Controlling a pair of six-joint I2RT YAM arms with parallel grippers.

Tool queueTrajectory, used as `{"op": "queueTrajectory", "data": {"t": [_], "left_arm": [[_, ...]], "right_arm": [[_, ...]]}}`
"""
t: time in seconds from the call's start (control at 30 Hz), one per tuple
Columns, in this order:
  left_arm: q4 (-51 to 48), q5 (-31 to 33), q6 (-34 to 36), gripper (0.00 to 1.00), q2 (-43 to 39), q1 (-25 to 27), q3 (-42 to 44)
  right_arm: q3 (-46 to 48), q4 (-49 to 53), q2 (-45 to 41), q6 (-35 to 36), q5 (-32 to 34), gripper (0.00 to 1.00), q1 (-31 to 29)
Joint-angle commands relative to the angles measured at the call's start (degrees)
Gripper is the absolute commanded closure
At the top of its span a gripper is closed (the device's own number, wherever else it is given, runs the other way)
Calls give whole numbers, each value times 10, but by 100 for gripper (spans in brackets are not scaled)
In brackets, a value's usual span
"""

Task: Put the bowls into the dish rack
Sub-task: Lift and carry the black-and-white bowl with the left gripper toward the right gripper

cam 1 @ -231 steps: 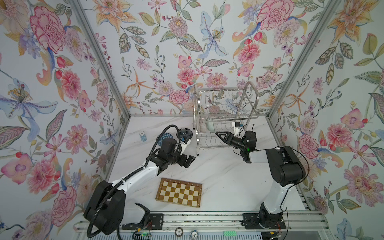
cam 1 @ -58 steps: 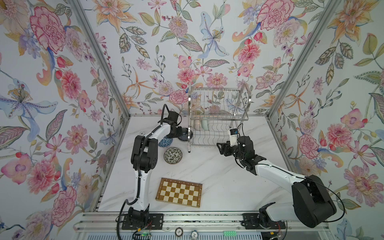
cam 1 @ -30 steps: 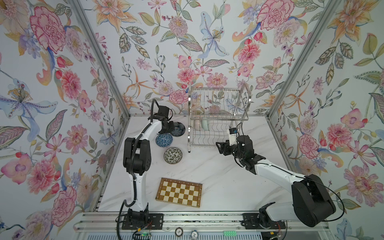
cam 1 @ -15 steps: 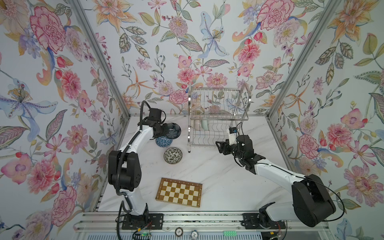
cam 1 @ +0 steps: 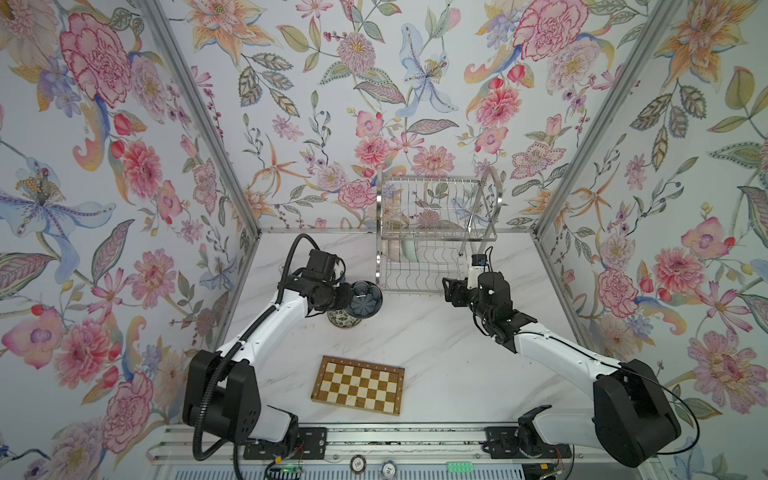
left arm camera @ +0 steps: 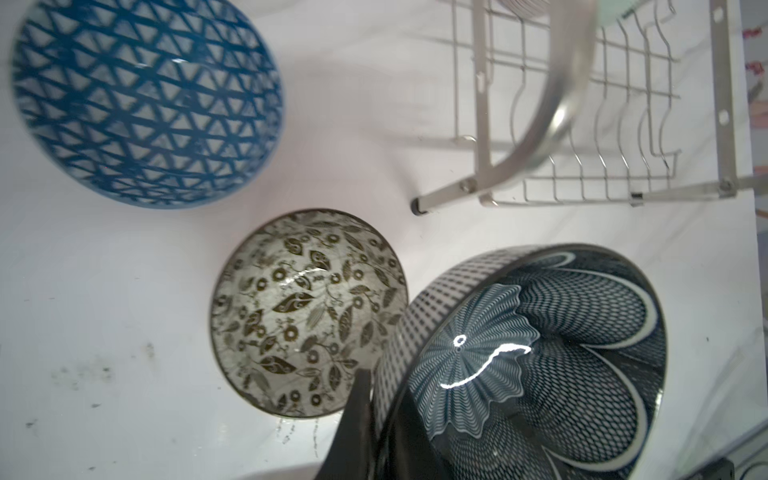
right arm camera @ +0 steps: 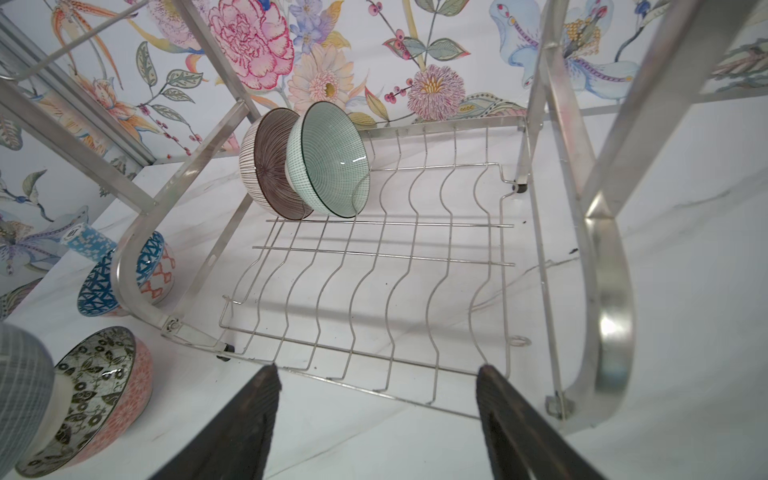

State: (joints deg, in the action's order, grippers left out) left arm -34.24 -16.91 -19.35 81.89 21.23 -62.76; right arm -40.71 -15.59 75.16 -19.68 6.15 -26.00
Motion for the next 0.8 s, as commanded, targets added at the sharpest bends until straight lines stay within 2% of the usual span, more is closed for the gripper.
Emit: {"op": "queueTrajectory", "data": {"t": [0.0,0.13,0.33,0.53,0.77], "left_arm": [[29,-28,-17,100,-28,42,24],[67,-30,-37,100,-12,95,25],[109,-27,-49,100,54,163,3],[137,-25,-53,99,142,204,-36],[107,1,-38,98,234,236,-106]], "right_arm": [[16,29,-32,-37,45,24,7],[37,55,-79,-65,46,24,25],[70,117,-167,-68,61,24,38],[98,165,-246,-63,57,23,58],[94,203,-272,-39,31,23,64]]}}
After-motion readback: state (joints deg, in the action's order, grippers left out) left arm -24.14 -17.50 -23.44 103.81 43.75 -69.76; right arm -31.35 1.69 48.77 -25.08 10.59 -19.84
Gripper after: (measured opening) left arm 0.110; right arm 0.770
